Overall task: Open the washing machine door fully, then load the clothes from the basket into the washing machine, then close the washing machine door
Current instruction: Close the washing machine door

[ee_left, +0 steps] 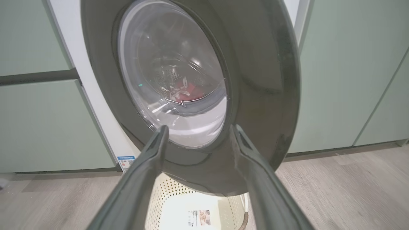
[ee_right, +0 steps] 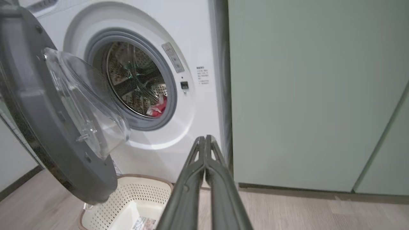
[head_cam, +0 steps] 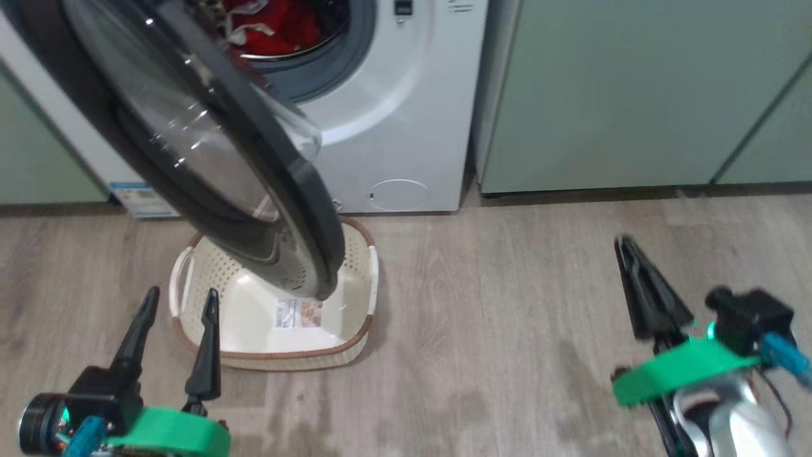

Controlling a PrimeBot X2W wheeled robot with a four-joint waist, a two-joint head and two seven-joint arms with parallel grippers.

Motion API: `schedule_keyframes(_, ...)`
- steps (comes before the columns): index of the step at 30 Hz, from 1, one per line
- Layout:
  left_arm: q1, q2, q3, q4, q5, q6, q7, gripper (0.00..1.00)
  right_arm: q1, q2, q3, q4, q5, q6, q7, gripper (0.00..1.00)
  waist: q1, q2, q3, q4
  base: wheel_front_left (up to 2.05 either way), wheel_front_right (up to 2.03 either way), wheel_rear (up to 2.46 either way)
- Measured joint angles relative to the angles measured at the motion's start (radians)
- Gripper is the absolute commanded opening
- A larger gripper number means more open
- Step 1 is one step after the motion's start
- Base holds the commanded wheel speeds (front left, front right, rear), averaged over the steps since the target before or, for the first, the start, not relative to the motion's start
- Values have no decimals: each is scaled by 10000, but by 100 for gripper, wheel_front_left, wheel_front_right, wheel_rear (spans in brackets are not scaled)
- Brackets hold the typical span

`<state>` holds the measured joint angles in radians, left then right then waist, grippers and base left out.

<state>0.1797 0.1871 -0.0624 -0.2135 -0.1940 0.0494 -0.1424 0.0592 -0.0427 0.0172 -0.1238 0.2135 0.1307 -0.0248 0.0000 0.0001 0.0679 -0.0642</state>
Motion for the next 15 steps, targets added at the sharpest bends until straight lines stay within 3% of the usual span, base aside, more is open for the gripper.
schedule_keyframes(5,-281,-12,-21,-33,0,77,-12,100,-1171,-15,1012,-405,-48,0,121,0,0,0,76,562,0,0,0)
schedule_keyframes(15,-416,-94,2,-29,-17,261,-184,100,-2469,-117,4307,-901,63,0,765,0,0,0,220,1985,0,0,0)
